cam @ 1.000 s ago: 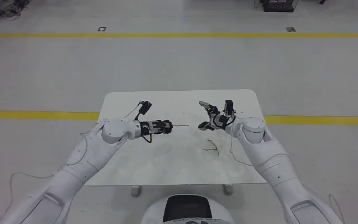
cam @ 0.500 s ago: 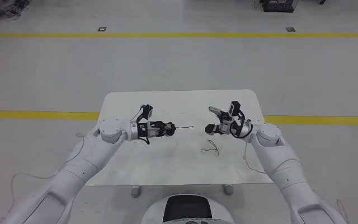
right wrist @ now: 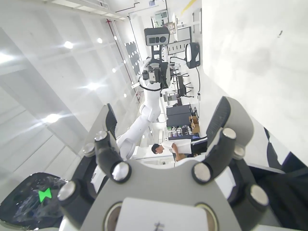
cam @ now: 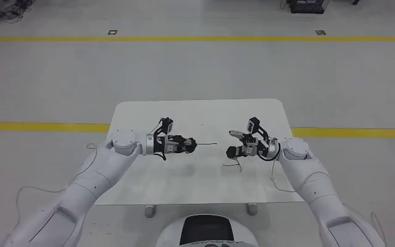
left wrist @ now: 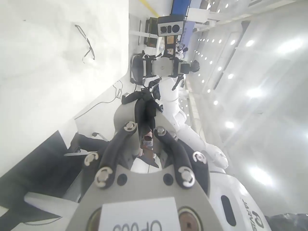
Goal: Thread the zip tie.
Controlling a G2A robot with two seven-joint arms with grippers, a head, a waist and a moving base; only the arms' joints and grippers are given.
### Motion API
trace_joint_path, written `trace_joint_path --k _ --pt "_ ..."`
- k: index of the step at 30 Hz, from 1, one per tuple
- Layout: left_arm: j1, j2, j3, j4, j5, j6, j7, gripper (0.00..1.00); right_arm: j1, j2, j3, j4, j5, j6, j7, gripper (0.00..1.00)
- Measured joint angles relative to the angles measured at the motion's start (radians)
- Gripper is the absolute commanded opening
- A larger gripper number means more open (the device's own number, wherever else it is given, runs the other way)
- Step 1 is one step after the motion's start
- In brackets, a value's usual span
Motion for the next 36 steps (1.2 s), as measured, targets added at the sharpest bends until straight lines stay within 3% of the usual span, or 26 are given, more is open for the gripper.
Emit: trace_joint_path --k 4,8,11,14,25,27,28,31,36 --pt "0.016 -0.004 0.003 -0.014 -0.048 0.022 -0.027 0.0 -0.016 0.004 -0.003 -0.034 -0.034 -0.032 -0.032 1.0" --pt "0.02 -0.01 0.009 -0.004 -0.096 0.036 -0.077 0.0 -0.007 0.012 -0.01 -0.021 -0.073 -0.081 0.046 1.0" --pt "0.015 -0.013 0.014 0.013 -0.089 0.027 -0.07 0.0 -0.002 0.012 -0.013 -0.009 -0.051 -0.13 0.115 1.0" --pt "0.009 -0.016 0.018 0.017 -0.059 0.001 -0.041 0.0 -0.001 0.012 -0.011 -0.007 -0.046 -0.134 0.112 1.0" --pt "0.009 -0.016 0.018 0.016 -0.059 0.001 -0.041 0.0 -0.015 0.018 -0.013 -0.042 -0.044 -0.126 0.105 1.0" --pt "0.009 -0.016 0.018 0.016 -0.059 0.001 -0.041 0.0 -0.01 0.019 -0.012 -0.037 -0.037 -0.131 0.118 0.77" --pt "0.009 -0.016 0.018 0.016 -0.059 0.001 -0.041 0.0 -0.008 0.019 -0.013 -0.035 -0.032 -0.133 0.123 0.52" --pt "0.009 -0.016 0.018 0.016 -0.059 0.001 -0.041 0.0 0.001 0.021 -0.026 -0.031 -0.019 -0.136 0.126 0.42" --pt "0.009 -0.016 0.018 0.016 -0.059 0.001 -0.041 0.0 0.026 0.032 -0.065 -0.02 -0.012 -0.136 0.125 0.37"
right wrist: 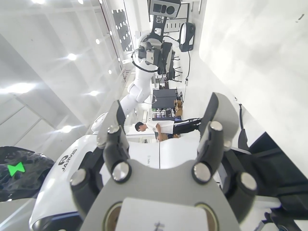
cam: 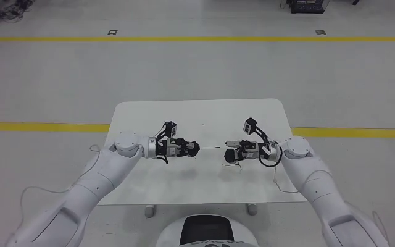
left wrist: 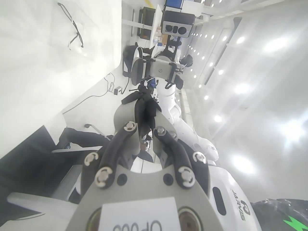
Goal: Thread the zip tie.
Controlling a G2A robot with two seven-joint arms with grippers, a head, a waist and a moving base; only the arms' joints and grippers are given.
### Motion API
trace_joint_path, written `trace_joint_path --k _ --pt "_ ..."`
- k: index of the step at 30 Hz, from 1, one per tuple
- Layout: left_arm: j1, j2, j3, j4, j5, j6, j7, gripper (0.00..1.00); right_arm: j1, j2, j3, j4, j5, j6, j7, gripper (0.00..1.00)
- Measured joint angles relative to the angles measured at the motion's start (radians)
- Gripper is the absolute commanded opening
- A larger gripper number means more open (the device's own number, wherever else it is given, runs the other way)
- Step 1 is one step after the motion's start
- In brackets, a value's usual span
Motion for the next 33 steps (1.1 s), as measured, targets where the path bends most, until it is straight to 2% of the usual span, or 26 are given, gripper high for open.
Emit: trace_joint_path --k 3,11,17,33 --pt "0.0 0.0 0.0 0.0 0.0 0.0 0.0 0.0 0.019 0.01 -0.023 0.014 0.011 0.0 0.0 0.34" --pt "0.0 0.0 0.0 0.0 0.0 0.0 0.0 0.0 0.065 0.035 -0.091 0.046 0.065 -0.01 0.0 0.34" --pt "0.0 0.0 0.0 0.0 0.0 0.0 0.0 0.0 0.108 0.044 -0.149 0.074 0.108 -0.022 0.0 0.31" --pt "0.0 0.0 0.0 0.0 0.0 0.0 0.0 0.0 0.19 0.022 -0.302 0.165 0.204 -0.057 0.0 0.24"
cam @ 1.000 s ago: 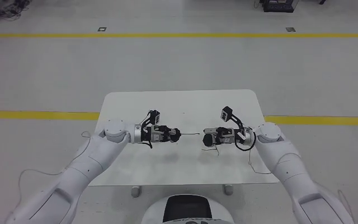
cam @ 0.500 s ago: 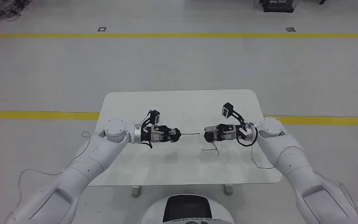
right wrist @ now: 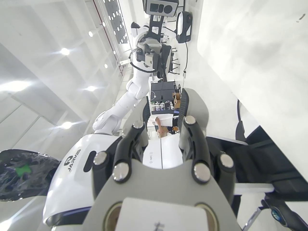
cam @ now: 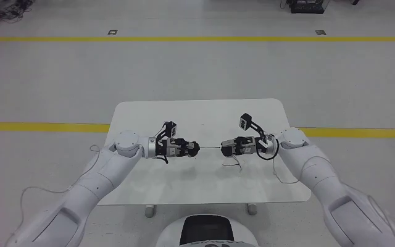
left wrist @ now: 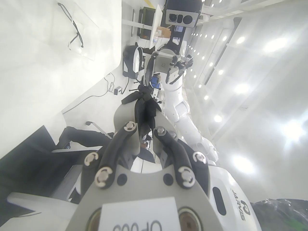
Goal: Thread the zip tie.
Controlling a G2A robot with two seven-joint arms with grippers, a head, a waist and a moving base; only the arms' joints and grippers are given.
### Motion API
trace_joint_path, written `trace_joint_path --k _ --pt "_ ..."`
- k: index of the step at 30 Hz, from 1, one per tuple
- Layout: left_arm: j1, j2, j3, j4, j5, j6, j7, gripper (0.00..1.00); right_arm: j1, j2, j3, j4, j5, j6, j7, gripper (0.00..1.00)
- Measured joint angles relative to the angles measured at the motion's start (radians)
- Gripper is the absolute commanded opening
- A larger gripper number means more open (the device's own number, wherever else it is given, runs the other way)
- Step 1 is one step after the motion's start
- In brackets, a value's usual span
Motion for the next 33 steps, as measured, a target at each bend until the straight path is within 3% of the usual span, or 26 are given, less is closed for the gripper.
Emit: trace_joint_path --k 17,27,33 --pt "0.0 0.0 0.0 0.0 0.0 0.0 0.0 0.0 0.048 -0.032 -0.068 0.07 0.044 -0.036 0.0 0.16" --pt "0.0 0.0 0.0 0.0 0.0 0.0 0.0 0.0 0.057 -0.038 -0.084 0.084 0.056 -0.046 0.0 0.16" --pt "0.0 0.0 0.0 0.0 0.0 0.0 0.0 0.0 0.059 -0.038 -0.092 0.082 0.063 -0.047 0.0 0.11"
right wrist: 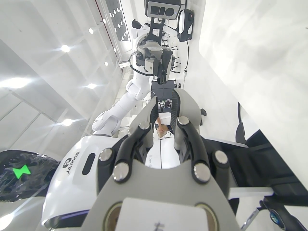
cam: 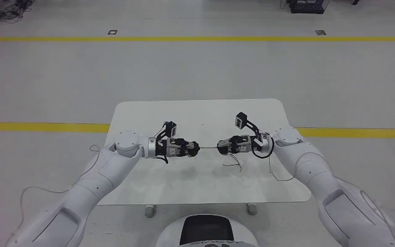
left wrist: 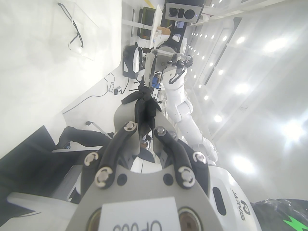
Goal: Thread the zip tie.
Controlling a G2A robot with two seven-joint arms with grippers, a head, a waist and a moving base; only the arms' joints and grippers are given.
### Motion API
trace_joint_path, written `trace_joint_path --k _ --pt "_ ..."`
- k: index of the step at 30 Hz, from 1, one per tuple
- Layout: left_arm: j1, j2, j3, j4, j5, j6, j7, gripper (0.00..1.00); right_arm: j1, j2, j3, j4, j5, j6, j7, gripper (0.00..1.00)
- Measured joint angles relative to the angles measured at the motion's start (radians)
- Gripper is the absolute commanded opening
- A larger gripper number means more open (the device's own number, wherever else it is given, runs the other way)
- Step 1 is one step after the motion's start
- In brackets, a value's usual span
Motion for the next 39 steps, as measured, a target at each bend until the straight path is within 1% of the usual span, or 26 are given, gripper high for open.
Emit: trace_joint_path --k 5,16,22,35,38,39 --pt "0.0 0.0 0.0 0.0 0.0 0.0 0.0 0.0 0.002 0.0 -0.007 -0.001 0.003 0.0 0.0 0.09" --pt "0.0 0.0 0.0 0.0 0.0 0.0 0.0 0.0 0.003 0.002 -0.011 -0.002 0.007 0.0 0.0 0.09" --pt "0.0 0.0 0.0 0.0 0.0 0.0 0.0 0.0 -0.002 0.007 -0.007 -0.009 0.006 0.0 0.0 0.1" --pt "0.0 0.0 0.0 0.0 0.0 0.0 0.0 0.0 -0.019 0.022 0.007 -0.045 -0.002 0.0 0.0 0.09" --pt "0.0 0.0 0.0 0.0 0.0 0.0 0.0 0.0 -0.022 0.024 0.009 -0.051 -0.004 0.0 0.0 0.06" --pt "0.0 0.0 0.0 0.0 0.0 0.0 0.0 0.0 -0.023 0.025 0.01 -0.052 -0.004 0.0 0.0 0.02"
